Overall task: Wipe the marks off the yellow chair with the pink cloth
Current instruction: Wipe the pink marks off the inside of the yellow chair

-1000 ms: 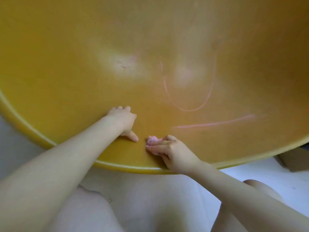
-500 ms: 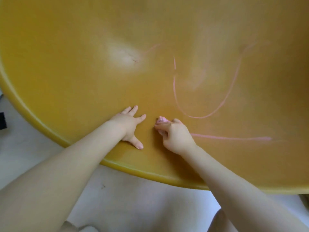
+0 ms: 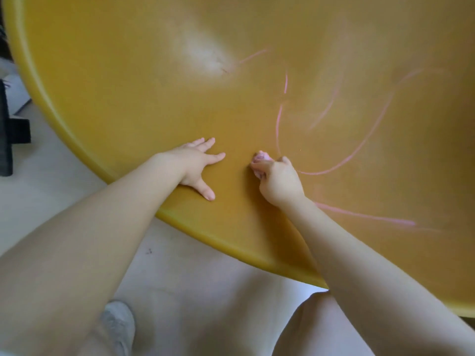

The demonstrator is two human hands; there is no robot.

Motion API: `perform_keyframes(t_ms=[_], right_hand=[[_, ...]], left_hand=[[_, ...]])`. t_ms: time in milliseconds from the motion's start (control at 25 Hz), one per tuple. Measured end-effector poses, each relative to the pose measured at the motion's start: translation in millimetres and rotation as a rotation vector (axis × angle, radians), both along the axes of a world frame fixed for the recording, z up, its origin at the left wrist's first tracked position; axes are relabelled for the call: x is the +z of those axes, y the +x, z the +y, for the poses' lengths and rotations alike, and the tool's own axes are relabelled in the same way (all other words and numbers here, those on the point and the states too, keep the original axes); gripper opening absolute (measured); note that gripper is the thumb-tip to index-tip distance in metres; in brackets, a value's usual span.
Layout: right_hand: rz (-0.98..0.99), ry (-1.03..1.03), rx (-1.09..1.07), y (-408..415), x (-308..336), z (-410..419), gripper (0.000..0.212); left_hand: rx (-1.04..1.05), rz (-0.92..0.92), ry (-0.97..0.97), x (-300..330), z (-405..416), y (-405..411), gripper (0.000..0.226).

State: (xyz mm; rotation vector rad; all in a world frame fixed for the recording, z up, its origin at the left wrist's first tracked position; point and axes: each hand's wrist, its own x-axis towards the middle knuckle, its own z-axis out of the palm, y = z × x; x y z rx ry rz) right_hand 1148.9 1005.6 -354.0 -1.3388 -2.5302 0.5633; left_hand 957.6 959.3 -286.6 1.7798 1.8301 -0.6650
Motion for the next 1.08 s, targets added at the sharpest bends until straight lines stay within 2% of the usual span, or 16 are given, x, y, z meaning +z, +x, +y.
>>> perform_keyframes(t_ms=[80, 200, 280, 480, 560, 640, 720, 880, 960, 1080], right_hand=[[0.170, 0.020, 0.214, 9.6, 2.8, -43.8, 0.046], [0.323, -0.003, 0.319, 20.6, -1.4, -48.1, 0.039], [0.279, 0.054, 0.282, 7.9, -5.2, -9.8, 0.037], [0.007, 0.125, -0.097, -35.8, -11.7, 75.4, 0.041], [-0.004, 0.125, -0.095, -38.2, -9.3, 81.8, 0.044], [0.105, 0.157, -0.001, -36.9, -14.7, 70.4, 0.052], [0.211, 0.173, 0.078, -41.6, -25.1, 48.5, 0.052], [0.270, 0.194, 0.225, -73.2, -28.5, 63.1, 0.042], [0.230, 0.276, 0.200, -87.6, -26.3, 96.7, 0.038], [0.143, 0.322, 0.009, -101.6, -14.4, 149.0, 0.026]], left_hand=[[0.023, 0.027, -0.024, 1.6, 3.3, 4.3, 0.111], [0.010, 0.068, -0.042, 1.4, 9.3, 9.0, 0.112], [-0.005, 0.086, -0.038, 0.9, 11.5, 9.1, 0.111], [-0.112, 0.132, -0.020, -1.3, 15.2, 6.0, 0.111], [-0.178, 0.097, 0.026, 0.9, 21.0, -4.5, 0.108], [-0.229, 0.072, 0.090, 8.2, 35.4, -28.0, 0.102], [-0.246, 0.160, 0.136, 14.0, 53.8, -47.9, 0.103], [-0.155, 0.325, 0.286, 9.6, 77.0, -48.4, 0.130], [-0.068, 0.349, 0.279, 4.3, 82.7, -49.2, 0.140], [-0.024, 0.318, 0.266, -1.3, 83.1, -59.6, 0.141]])
